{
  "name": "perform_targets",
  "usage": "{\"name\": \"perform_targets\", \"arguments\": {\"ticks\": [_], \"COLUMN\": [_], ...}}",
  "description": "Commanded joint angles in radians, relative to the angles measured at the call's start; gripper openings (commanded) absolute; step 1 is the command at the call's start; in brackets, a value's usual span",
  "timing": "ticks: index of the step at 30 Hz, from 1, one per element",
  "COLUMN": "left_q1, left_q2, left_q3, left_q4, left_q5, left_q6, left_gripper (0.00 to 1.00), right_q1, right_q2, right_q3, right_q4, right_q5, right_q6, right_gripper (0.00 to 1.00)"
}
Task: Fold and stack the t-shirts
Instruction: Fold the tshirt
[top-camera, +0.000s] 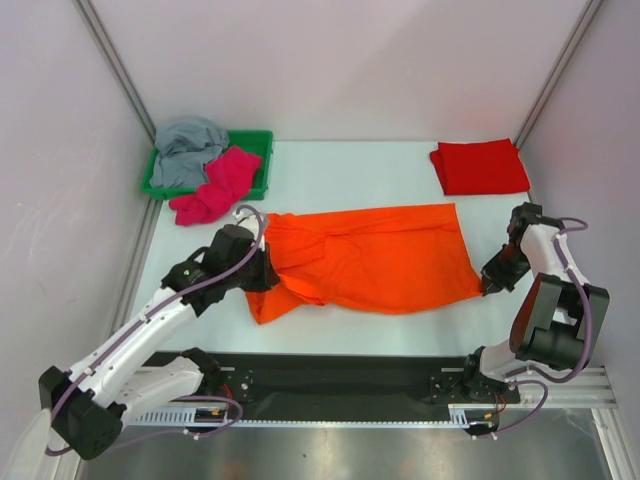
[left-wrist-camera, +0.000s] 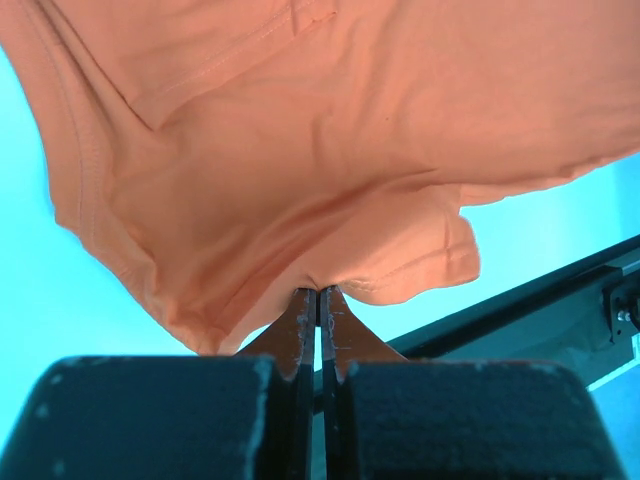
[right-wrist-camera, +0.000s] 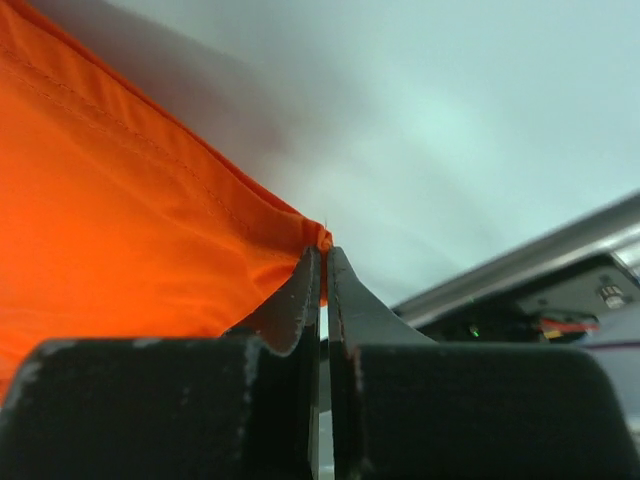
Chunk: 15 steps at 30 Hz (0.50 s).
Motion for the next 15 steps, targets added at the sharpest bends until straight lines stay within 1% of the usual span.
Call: {"name": "perform_targets", "arguments": {"ticks": [1,4,8,15], "left_q1": [0.008,0.008,0.008,0.008], "left_q2": [-0.061,-0.095,-0.107,-0.032], "left_q3": [-0.02,-0.027,-0.017,0.106], "left_q4": [-0.024,-0.041,-0.049,-0.036], "left_q5": [-0.015,-0.024,-0.026,-0.012], "left_q6": [-0.033,-0.047,-0.044,0.008], "left_gripper": [0.0,0.0,0.0,0.0], "right_q1": [-0.011,-0.014,-0.016,0.001], "right_q2": [-0.072,-0.083,-0.031,0.063], "right_q3": [0.014,-0.003,0.021,0.096], "right_q4": [-0.112,-0.092,-0.043,0.029], "right_q5": [0.115,0.113,0.101,0.014], "right_q6": [0.03,0.032,-0.003,-0.068], "right_gripper": [0.0,0.0,0.0,0.0]}}
